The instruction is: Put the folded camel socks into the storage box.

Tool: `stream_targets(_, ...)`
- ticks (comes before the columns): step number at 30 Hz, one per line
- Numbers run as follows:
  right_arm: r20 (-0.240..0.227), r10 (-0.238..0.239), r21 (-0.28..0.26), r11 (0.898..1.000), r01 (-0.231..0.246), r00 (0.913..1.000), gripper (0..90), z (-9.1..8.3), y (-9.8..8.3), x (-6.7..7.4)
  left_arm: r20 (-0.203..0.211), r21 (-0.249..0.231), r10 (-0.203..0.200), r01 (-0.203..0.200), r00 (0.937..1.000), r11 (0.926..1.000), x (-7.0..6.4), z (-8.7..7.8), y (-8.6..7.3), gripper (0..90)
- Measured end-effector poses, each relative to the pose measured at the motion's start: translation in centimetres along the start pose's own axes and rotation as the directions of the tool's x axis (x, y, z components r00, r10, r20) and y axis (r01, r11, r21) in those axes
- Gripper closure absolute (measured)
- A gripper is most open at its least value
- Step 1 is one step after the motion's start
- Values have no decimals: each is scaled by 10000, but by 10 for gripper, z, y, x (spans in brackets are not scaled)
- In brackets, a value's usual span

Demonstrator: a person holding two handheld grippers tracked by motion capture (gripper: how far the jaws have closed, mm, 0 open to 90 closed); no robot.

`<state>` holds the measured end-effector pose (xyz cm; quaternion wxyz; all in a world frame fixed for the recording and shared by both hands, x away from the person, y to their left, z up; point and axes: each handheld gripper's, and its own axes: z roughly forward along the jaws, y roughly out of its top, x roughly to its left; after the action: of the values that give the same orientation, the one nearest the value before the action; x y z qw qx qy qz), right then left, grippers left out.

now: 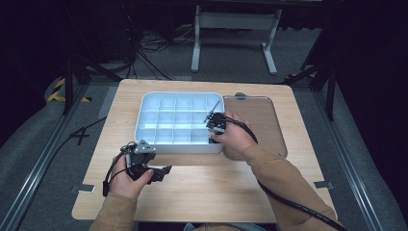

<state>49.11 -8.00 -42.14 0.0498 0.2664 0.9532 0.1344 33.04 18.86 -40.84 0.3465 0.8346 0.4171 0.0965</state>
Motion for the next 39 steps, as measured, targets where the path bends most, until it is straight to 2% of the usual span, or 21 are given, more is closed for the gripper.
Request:
stream_targets(9, 26, -70, 170, 9998, 70, 10000, 757, 0, 2, 0, 11, 29, -44, 44, 10000, 10000, -2, 2, 0, 232)
stream_targets(12, -68, -258, 6, 9997, 258, 9996, 740, 0, 0, -1, 32, 99, 52, -52, 10000, 9999, 0, 0, 0, 230)
stream_targets(15, -138, -279, -63, 9996, 278, 9995, 719, -1, 0, -1, 61, -39, 1, -1, 10000, 10000, 0, 2, 0, 230)
stream_targets(18, -262, -263, -183, 9995, 259, 9993, 618, -4, -1, 2, 89, -22, -98, 98, 9999, 9999, 0, 2, 1, 229)
stream_targets(19, -210, -389, -292, 9988, 383, 9990, 592, -6, -2, 3, 91, -24, -114, 114, 9999, 9999, 0, 2, 1, 228)
stream_targets(21, -170, -274, -645, 9976, 262, 9995, 534, -12, -4, 4, 108, -13, -125, 125, 9999, 9999, 0, 2, 1, 228)
stream_targets(22, -170, -274, -645, 9976, 262, 9995, 534, -12, -4, 4, 108, -13, -125, 125, 9999, 9999, 0, 2, 1, 228)
stream_targets(23, -182, -109, -1020, 9947, 90, 9998, 513, -20, -7, 1, 122, -3, -73, 73, 9999, 10000, 1, 2, 1, 228)
stream_targets(25, -156, -44, -1207, 9927, 25, 9999, 513, -24, -8, 0, 114, 23, -84, 84, 9999, 10000, 0, 2, 2, 228)
stream_targets(30, -271, 322, -2368, 9708, -377, 9991, 523, -44, -21, -7, 149, -1, 6, -6, 9999, 10000, 0, 5, 5, 226)
stream_targets(33, -320, 431, -2849, 9572, -505, 9986, 522, -53, -29, -10, 199, 21, -47, 47, 9998, 10000, -1, 7, 7, 226)
stream_targets(39, -354, 253, -3619, 9315, -364, 9991, 522, -74, -43, -12, 225, 6, 169, -169, 9996, 9999, 0, 7, 10, 225)
